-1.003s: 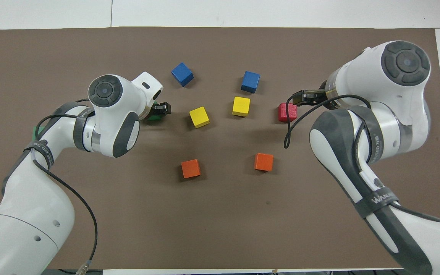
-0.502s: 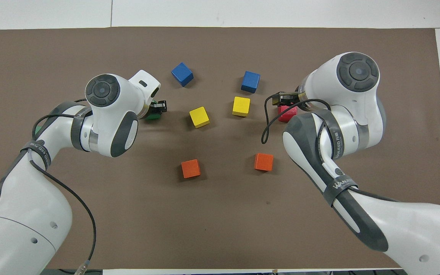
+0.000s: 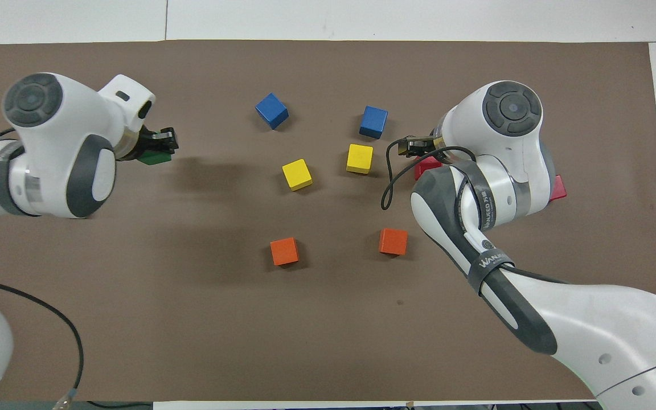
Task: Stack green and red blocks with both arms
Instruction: 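Carry the green cube to the placed green while the right gripper carries red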
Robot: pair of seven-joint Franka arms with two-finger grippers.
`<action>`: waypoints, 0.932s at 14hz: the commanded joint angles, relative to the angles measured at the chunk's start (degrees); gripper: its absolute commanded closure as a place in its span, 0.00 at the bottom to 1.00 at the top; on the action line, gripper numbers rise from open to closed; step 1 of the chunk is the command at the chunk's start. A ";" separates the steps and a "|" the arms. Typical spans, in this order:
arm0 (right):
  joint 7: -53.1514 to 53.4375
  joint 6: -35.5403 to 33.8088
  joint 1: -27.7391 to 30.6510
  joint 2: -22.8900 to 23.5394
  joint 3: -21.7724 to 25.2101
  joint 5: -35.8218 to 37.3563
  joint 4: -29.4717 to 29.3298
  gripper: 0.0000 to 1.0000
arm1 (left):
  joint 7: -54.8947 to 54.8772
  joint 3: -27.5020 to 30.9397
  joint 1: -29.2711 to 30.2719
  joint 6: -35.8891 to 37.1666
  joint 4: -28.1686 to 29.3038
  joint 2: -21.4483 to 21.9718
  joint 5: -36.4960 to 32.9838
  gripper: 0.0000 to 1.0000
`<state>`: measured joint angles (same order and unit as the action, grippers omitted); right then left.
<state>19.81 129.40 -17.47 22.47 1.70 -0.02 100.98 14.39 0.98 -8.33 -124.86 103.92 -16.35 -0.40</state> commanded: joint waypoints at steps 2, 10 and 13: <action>0.67 0.94 0.95 1.61 -0.38 -0.25 -0.61 0.00 | -13.65 -0.54 7.43 3.57 3.21 4.91 -1.01 1.00; 0.76 5.23 0.86 1.26 -0.38 -1.13 4.22 0.00 | -32.14 -0.54 17.11 -4.32 11.46 7.81 -1.01 1.00; 0.76 8.32 0.68 1.00 -0.38 -1.13 6.34 0.00 | -32.32 -0.63 18.88 -5.30 12.97 8.26 -1.01 1.00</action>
<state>19.81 135.57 -17.18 24.12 1.82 -0.71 105.35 -17.05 1.04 8.87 -128.48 113.37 -11.15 -0.48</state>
